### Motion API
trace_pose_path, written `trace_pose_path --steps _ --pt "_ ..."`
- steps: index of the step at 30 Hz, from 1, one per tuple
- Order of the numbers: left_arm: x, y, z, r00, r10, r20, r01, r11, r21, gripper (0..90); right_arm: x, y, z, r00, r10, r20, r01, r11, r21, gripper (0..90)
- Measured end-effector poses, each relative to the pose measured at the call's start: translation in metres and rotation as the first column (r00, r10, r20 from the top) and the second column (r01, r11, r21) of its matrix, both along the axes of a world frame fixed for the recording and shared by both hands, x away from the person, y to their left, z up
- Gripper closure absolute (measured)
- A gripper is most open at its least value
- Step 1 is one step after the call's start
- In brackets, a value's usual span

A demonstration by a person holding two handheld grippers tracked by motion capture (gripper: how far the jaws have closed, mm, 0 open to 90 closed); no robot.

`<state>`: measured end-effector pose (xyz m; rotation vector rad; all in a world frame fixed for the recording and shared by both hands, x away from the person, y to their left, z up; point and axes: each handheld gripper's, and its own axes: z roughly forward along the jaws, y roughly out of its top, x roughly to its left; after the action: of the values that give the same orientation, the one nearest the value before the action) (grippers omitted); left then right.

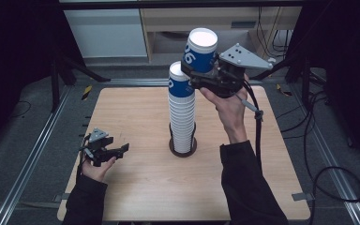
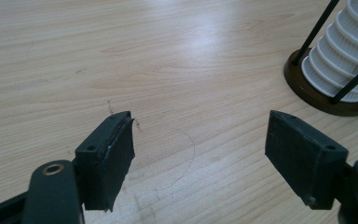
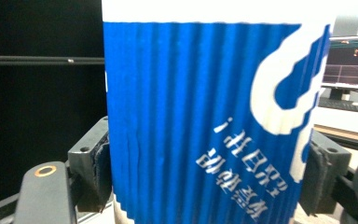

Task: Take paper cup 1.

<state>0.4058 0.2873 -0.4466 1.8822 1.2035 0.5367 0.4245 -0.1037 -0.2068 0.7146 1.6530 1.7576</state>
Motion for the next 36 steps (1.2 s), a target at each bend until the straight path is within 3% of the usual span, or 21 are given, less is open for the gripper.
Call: trace_pose_path --steps 5,13,18,25,36 --pt "-0.002 -0.001 0.003 0.9998 -0.012 0.018 0.012 0.9999 -0.001 23.4 -0.007 -0.015 -0.006 0.9999 -0.011 -0.007 0.011 0.9999 -0.002 21.7" --pt "-0.005 -0.002 0.007 0.9991 -0.02 0.038 0.021 0.9997 -0.009 23.8 -0.018 -0.042 -0.029 0.9977 -0.052 -0.044 0.051 0.9981 -0.035 21.6" --pt "-0.006 -0.002 0.009 0.9988 -0.025 0.042 0.025 0.9997 -0.007 24.0 -0.022 -0.056 -0.046 0.9951 -0.065 -0.074 0.061 0.9967 -0.054 21.5" --pt "-0.007 -0.004 0.011 0.9985 -0.03 0.045 0.03 0.9996 -0.001 24.1 -0.027 -0.071 -0.083 0.9892 -0.072 -0.128 0.061 0.9941 -0.089 21.5" --pt "-0.007 -0.008 0.011 0.9981 -0.046 0.04 0.047 0.9989 -0.007 24.1 -0.036 -0.089 -0.12 0.9778 -0.086 -0.192 0.061 0.9896 -0.131 21.5"
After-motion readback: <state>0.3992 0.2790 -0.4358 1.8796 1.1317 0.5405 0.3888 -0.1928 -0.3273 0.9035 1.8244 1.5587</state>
